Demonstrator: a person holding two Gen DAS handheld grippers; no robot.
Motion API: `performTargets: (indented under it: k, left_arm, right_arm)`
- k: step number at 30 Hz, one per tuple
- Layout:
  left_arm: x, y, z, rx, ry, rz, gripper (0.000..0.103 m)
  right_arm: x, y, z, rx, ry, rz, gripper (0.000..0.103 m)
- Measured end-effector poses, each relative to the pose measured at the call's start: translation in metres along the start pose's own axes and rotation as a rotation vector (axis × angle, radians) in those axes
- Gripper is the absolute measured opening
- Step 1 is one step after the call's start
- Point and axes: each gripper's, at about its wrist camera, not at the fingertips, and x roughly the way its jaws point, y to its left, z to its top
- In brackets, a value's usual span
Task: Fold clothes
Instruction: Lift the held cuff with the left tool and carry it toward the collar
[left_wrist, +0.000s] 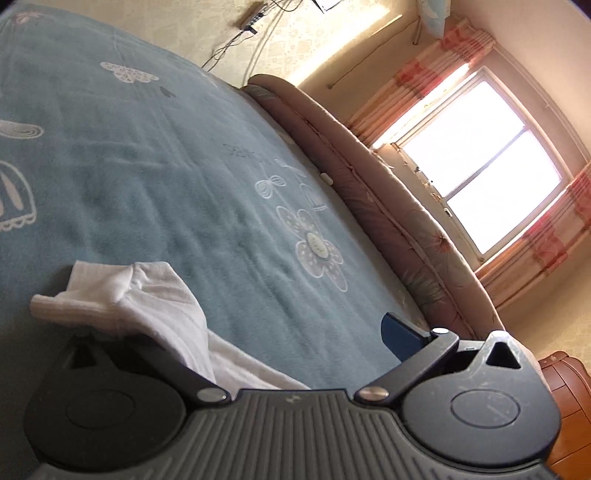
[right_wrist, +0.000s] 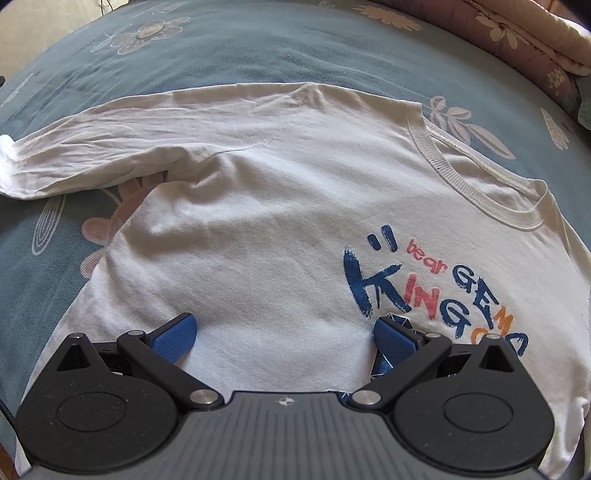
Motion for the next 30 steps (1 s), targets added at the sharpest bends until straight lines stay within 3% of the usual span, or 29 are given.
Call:
performTargets:
  k: [16, 30]
  left_arm:
    - [0.002, -0.089, -0.005, 0.091, 0.067, -0.181, 0.102]
    - [0.015, -0.182, -0.040, 0.118, 0.103, -0.296, 0.102]
  right_arm:
    - [-0.028, 0.006, -0.005, -0.018, -0.051, 0.092, 0.103]
    - [-0.061, -0.055, -0.049, 0.042, -0.051, 0.127, 0.103]
